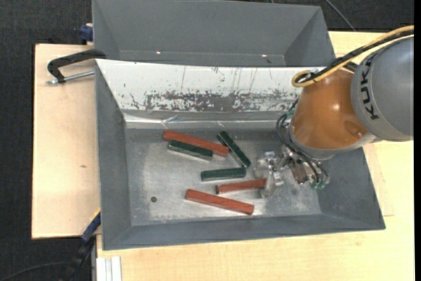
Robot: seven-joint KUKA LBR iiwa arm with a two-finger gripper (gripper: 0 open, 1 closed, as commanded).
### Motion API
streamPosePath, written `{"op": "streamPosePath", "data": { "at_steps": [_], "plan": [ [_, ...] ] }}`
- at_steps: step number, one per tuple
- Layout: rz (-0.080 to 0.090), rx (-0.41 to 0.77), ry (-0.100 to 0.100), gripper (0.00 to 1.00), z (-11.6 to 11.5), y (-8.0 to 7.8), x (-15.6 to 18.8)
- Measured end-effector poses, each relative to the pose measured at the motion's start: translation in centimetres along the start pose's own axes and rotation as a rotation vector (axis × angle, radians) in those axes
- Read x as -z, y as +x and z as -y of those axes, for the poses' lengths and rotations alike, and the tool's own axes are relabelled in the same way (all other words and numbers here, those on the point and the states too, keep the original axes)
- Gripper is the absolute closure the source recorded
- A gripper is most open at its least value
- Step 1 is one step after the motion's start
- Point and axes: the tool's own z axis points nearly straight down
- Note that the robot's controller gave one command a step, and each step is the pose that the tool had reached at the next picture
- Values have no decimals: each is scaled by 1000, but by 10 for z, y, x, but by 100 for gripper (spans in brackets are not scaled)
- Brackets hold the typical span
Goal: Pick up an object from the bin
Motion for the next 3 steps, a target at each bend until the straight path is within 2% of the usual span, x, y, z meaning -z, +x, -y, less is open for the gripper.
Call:
{"op": "streamPosePath", "data": {
  "at_steps": [1,2,3],
  "plan": [
    [1,102,1,100,-7,17,32],
    [15,113,5,100,7,-6,166],
    [7,316,4,100,20,-31,166]
  ]
}}
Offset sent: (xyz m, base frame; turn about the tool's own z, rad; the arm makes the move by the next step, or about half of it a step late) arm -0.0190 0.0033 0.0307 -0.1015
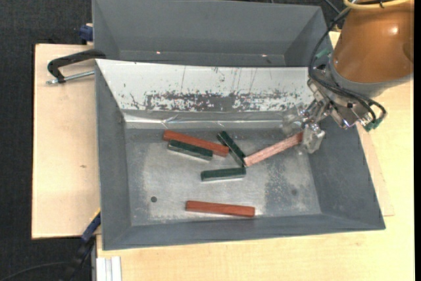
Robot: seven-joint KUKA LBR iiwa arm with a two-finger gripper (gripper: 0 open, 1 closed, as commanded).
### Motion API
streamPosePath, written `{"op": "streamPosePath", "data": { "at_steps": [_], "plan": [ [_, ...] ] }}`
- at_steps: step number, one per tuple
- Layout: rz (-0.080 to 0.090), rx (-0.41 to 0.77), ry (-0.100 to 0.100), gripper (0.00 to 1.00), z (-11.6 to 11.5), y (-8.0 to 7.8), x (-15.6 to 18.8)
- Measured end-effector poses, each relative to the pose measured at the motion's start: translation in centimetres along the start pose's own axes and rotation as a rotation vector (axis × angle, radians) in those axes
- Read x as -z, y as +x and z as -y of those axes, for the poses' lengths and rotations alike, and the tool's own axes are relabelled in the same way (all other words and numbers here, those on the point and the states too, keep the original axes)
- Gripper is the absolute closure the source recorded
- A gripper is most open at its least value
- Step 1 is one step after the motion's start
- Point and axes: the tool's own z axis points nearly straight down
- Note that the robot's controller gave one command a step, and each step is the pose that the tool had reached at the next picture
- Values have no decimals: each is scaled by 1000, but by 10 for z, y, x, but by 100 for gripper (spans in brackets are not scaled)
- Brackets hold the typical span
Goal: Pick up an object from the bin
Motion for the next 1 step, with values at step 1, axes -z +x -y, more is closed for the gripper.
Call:
{"op": "streamPosePath", "data": {
  "at_steps": [1],
  "plan": [
    [0,129,-1,100,6,-21,-1]
  ]
}}
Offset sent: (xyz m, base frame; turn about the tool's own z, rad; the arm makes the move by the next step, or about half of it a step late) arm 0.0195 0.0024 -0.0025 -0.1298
